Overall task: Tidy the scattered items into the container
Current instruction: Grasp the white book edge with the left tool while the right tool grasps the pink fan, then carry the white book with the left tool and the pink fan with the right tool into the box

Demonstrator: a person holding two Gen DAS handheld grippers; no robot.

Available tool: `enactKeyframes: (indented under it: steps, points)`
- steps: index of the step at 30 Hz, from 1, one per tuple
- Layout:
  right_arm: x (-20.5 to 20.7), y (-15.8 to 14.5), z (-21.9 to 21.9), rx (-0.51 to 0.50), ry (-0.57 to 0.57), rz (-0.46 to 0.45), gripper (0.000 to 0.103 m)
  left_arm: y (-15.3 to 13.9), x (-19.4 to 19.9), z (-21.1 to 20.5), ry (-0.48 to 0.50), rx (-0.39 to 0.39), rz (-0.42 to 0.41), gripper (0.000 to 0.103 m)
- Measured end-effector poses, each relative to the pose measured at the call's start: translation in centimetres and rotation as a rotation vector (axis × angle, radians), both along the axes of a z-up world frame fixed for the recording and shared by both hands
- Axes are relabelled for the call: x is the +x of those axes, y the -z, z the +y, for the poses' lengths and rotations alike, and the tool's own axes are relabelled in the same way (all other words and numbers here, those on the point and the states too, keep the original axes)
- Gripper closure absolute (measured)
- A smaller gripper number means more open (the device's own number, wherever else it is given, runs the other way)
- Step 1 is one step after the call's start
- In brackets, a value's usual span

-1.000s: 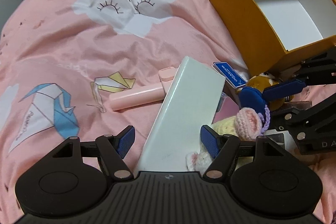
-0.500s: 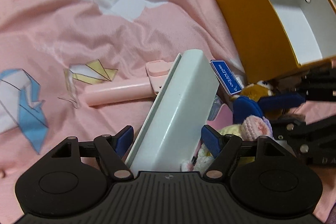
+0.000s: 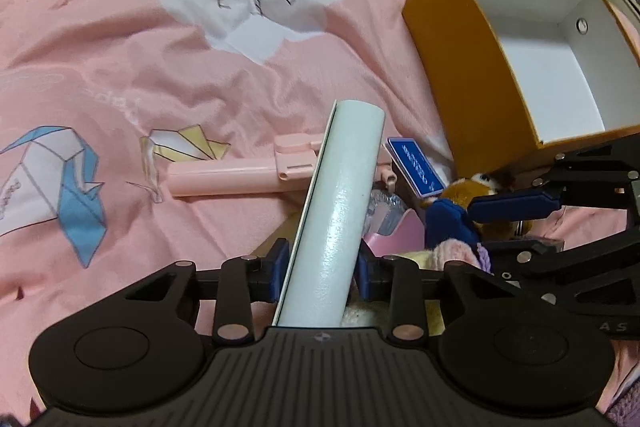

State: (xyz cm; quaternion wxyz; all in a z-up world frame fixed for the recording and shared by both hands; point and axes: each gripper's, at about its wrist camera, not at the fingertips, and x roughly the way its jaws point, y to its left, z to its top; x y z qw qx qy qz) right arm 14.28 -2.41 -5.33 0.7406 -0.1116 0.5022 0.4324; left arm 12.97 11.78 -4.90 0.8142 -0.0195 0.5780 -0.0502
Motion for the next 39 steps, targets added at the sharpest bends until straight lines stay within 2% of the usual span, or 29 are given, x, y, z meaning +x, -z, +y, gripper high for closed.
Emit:
enactKeyframes:
  steps: [4, 10, 13, 18, 20, 25, 32, 39]
  points:
    - [0.4, -0.8, 0.5, 0.014, -0.051, -0.025, 0.067, -1.6, -0.5, 0.6, -0.056, 0.046, -0.068, 0.07]
    - [1.8, -1.0, 3.3, 0.007, -0.144, -0.077, 0.067, -1.9, 0.0, 2.5, -0.182, 0.124, -0.077, 0.07]
    - [2.5, -0.5, 5.3, -0.014, -0.205, -0.104, 0.067, -1.5, 0.3, 3.4, -0.247, 0.119, -0.073, 0.07]
    - [3.1, 0.8, 8.3, -0.078, -0.315, -0.172, 0.067, -1.0, 0.5, 3.8, -0.292, 0.111, -0.088, 0.07]
    - [3.3, 1.4, 9.3, -0.116, -0.35, -0.201, 0.054, -0.8, 0.4, 4.1, -0.308, 0.104, -0.09, 0.07]
    - [3.8, 2.8, 11.4, -0.161, -0.421, -0.219, 0.054, -0.3, 0.6, 4.6, -0.339, 0.092, -0.094, 0.07]
    - [4.0, 5.1, 13.7, -0.236, -0.466, -0.273, 0.051, -0.1, 0.4, 5.2, -0.38, 0.076, -0.126, 0.07]
    - [4.8, 7.1, 15.7, -0.296, -0.45, -0.241, 0.047, 0.3, 0.4, 5.6, -0.405, 0.073, -0.133, 0.07]
